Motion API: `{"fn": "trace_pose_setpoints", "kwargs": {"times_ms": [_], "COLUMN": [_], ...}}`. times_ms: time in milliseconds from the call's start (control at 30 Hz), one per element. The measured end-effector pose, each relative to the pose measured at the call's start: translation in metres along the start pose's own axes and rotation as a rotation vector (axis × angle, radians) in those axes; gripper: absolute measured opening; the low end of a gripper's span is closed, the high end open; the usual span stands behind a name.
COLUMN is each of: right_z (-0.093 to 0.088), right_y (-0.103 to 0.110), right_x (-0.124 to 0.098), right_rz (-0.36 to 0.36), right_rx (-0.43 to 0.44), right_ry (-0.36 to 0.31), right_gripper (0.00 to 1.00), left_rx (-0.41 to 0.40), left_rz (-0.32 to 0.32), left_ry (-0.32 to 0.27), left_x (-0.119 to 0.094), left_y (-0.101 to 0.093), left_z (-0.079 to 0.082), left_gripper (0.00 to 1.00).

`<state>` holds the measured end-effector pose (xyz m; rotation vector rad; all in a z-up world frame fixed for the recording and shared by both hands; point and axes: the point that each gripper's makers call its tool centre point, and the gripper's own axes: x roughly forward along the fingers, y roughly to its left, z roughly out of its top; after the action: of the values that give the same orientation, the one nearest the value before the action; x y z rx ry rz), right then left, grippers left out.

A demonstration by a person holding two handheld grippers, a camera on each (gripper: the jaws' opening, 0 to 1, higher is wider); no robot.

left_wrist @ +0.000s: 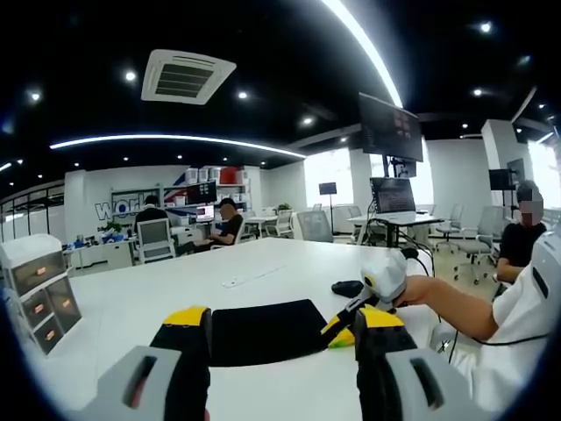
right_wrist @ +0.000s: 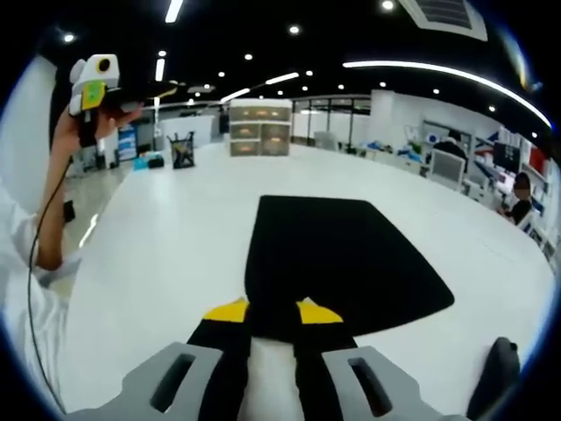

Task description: Arrange the mouse and mouse pad neatly on the desk surface

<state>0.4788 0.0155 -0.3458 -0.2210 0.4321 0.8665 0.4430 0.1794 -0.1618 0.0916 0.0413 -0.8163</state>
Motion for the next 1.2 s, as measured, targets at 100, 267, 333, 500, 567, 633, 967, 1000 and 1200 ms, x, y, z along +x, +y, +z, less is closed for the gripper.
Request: {"fn": "trace_pose_setpoints", "kwargs": {"times_ms": [100, 267, 333, 500, 567, 633, 967, 1000, 1200], "right_z": [0.000, 0.001, 0.002, 0.010, 0.012, 0.013, 0.019, 0.019, 0.024], "right_y": [-0.001, -0.001, -0.003, 0.002, 0.003, 0.004, 0.003, 0.003, 0.000], "right_x": [0.000, 0.000, 0.000, -0.004, -0.005, -0.007, -0.014, -0.014, -0.019], "right_rz": [-0.017, -0.041, -0.052, -0.053, -0.056, -0.055, -0.065, -0.067, -0.073], "right_rx": [0.010, -0.006, -0.017, -0.030, -0.040, -0.041, -0.028, -0.027, -0.014], "right_ry": [0.012, 0.030, 0.034, 0.021, 0.017, 0.017, 0.006, 0.003, -0.010], "right_gripper": [0.14, 0.12, 0.11, 0.09, 0.09, 0.08, 0.08, 0.07, 0.07], "left_rx": [0.003, 0.002, 0.001, 0.001, 0.000, 0.000, 0.004, 0.003, 0.003], "left_rz": [0.001, -0.001, -0.001, 0.001, 0.001, 0.001, 0.001, 0.001, 0.000], "left_ry": [0.005, 0.004, 0.005, 0.004, 0.002, 0.000, 0.003, 0.002, 0.001], "left_x": [0.000, 0.000, 0.001, 0.000, 0.000, 0.000, 0.000, 0.000, 0.000], "left_y": [0.000, 0.001, 0.002, 0.003, 0.003, 0.003, 0.002, 0.002, 0.002], "left_z": [-0.001, -0.001, -0.001, -0.001, 0.000, 0.000, 0.000, 0.000, 0.000], "left_gripper": [0.66, 0.66, 0.66, 0.66, 0.66, 0.66, 0.66, 0.66, 0.66]}}
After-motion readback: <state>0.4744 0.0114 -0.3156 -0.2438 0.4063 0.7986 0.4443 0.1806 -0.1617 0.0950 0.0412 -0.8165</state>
